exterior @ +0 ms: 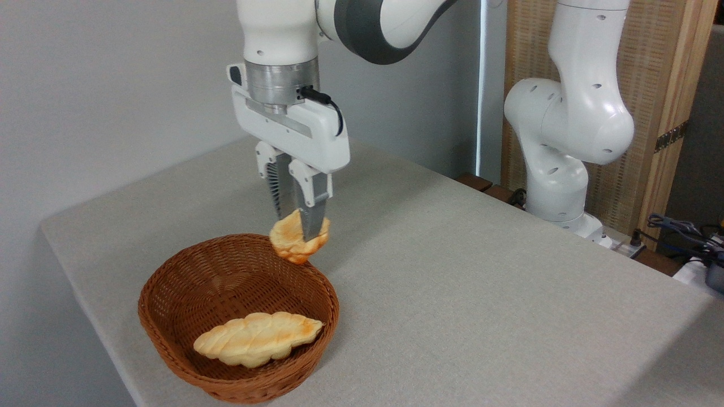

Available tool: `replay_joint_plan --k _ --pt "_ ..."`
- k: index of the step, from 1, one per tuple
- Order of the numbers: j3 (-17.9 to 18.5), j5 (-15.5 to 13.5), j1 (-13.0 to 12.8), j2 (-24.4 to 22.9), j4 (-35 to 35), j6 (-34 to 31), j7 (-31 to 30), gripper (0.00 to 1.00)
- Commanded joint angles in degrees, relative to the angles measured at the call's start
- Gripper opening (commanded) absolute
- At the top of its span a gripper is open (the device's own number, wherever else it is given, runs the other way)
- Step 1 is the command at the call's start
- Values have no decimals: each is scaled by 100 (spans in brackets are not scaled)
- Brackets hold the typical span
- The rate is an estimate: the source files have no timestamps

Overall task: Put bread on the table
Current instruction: 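Lift the round bun out of the basket and carry it beside the basket, then lower the round bun onto the tabletop beside the basket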

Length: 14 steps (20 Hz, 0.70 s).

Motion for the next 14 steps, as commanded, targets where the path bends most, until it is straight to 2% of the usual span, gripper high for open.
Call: replay_joint_plan --k 1,4,5,6,8,9,10,11,14 --pt "9 -75 -200 -454 -653 -159 9 55" --pt "9 -74 -447 -639 -1057 -151 9 55" --pt "0 -74 -560 -640 -1128 -151 1 57" --pt "0 -74 -683 -596 -1164 -142 1 65" --pt "-9 -74 -903 -447 -1208 -63 -8 67" --pt "-9 -74 -1000 -359 -1208 -63 -8 79" --pt "-26 -66 -1071 -280 -1199 -63 -43 97" --pt "-35 -57 -1080 -236 -1199 -54 -43 100" --pt "-53 -13 -1098 -165 -1190 -1 -43 100"
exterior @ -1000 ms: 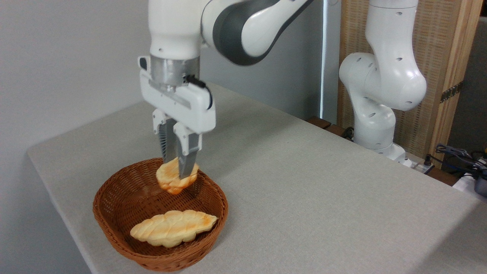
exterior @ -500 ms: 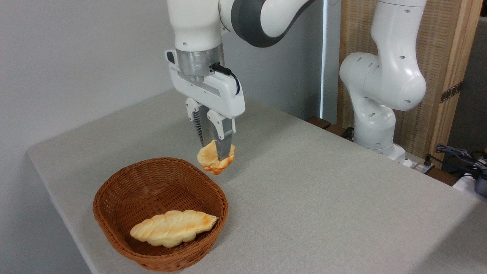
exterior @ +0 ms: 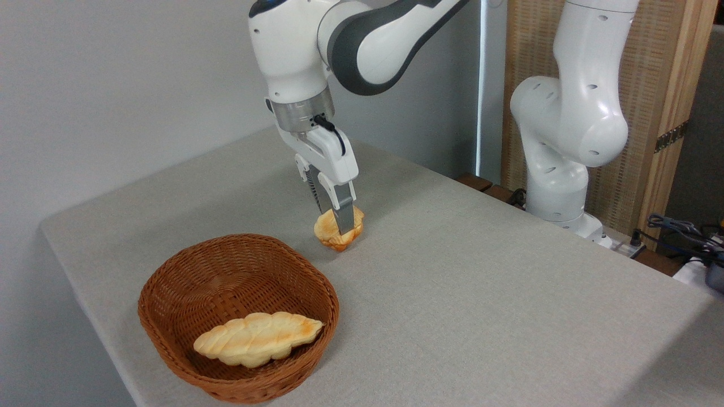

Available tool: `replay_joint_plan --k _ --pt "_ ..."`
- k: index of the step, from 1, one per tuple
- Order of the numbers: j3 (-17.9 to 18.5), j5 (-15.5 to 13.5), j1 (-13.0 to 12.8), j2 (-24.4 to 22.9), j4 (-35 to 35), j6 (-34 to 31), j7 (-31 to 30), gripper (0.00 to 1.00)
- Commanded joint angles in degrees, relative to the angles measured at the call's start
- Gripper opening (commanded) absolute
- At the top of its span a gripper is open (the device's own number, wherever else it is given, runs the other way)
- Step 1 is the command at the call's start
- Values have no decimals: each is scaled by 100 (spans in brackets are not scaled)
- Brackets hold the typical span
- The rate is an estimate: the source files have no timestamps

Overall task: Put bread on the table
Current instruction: 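Lower the round bun onto the tabletop beside the basket, then open the gripper and raise it away from the bun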

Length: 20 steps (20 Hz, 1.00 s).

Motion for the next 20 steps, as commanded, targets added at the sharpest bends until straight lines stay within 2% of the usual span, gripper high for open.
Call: replay_joint_plan --k 1,7,10,13,20 --pt "18 5 -49 88 16 119 -37 100" --pt "36 22 -40 62 68 243 -37 100" --pt "106 31 39 45 401 251 -37 100" --pt "491 40 74 45 753 330 -20 100" --pt "1002 49 83 185 1299 348 16 100"
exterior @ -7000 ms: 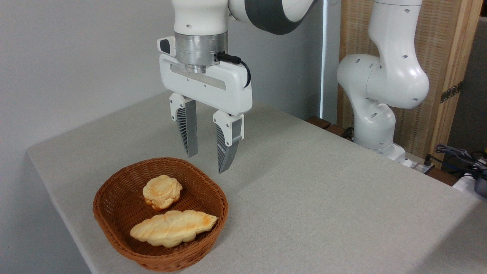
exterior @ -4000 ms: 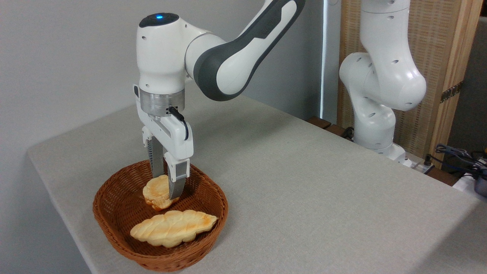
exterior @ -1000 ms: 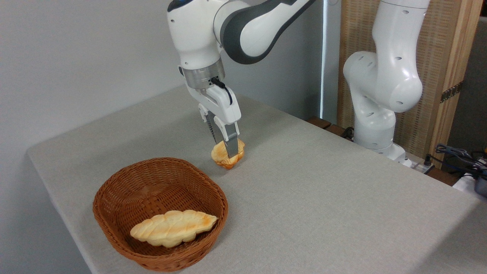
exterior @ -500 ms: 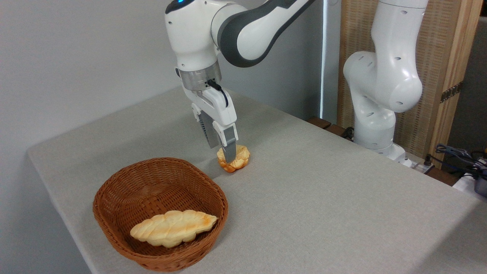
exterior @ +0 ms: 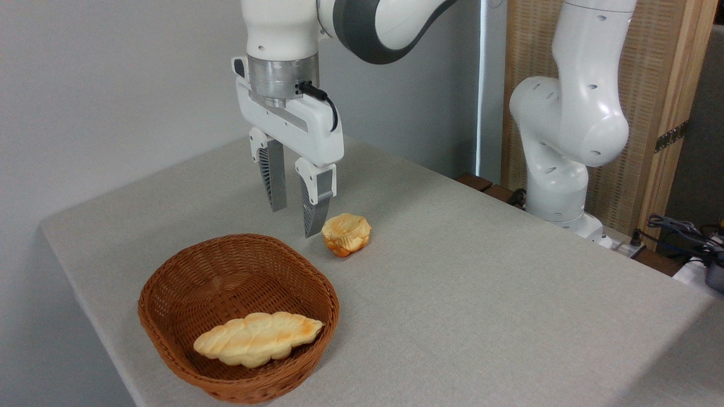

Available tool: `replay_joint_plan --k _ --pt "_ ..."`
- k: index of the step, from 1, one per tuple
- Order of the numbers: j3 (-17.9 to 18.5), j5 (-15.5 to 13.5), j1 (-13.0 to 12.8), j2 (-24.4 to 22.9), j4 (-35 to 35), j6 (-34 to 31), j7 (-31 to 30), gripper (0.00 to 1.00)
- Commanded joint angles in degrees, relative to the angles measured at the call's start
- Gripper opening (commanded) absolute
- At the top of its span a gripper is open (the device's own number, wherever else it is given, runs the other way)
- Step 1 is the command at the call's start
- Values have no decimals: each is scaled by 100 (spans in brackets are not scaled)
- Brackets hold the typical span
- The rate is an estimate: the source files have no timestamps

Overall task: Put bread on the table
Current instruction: 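Open the gripper and raise it away from the bun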

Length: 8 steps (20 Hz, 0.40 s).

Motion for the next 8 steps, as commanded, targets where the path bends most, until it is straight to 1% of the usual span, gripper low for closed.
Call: replay_joint_plan --k 1,2,3,4,5,6,8 --pt "315 37 -45 114 271 57 9 100" --pt "446 37 -45 149 359 48 9 100" --pt "483 46 -45 193 386 48 9 100" --pt "483 107 -45 202 395 66 18 100" --pt "492 255 -45 219 395 127 0 100" --pt "492 326 -45 237 404 188 -9 100" --pt "553 353 -45 289 413 207 -9 100"
